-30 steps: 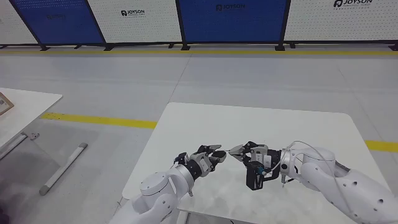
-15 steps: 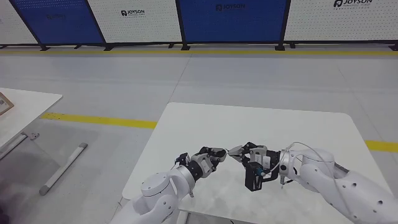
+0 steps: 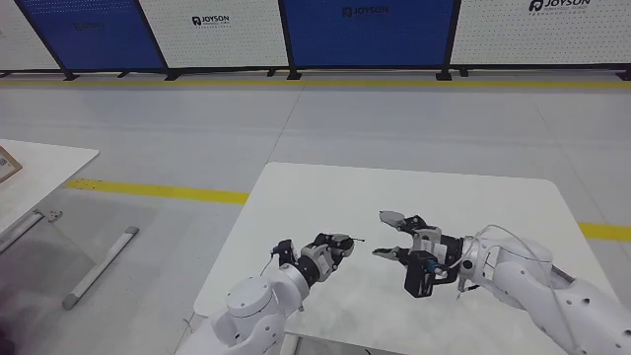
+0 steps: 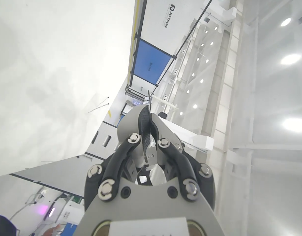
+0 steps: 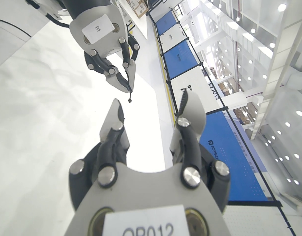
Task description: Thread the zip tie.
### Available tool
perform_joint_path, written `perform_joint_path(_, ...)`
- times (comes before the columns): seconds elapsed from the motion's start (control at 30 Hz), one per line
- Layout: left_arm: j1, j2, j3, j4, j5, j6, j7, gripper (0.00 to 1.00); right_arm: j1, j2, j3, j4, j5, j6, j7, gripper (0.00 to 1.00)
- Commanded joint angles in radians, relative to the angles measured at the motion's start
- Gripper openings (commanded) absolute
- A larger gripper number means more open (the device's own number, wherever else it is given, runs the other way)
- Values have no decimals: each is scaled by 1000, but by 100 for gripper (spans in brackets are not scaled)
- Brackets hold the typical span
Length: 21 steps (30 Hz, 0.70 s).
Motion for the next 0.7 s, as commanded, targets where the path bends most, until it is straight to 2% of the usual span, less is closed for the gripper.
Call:
perform_joint_path(0.0,5,0,16,4,89,-34,4,0,-27,11,23,-4,41,-1,11,71)
perform_joint_path(0.07,8,0,30,12,168,-66,9,0,-54,22,44,-3,93,-1,22,100)
perform_joint_path(0.13,11,-2,47,24,245,-107,23,0,-74,31,53,-3,141,-1,33,100)
perform_joint_path(0.17,11,-3,53,29,259,-114,23,0,-78,33,57,-1,159,-1,38,100)
perform_joint_path(0.53,10,-3,53,31,262,-116,23,0,-78,33,57,-1,159,-1,38,100)
perform_joint_path(0.67,0,-7,68,70,376,-183,56,0,-94,30,55,-4,199,-1,34,100)
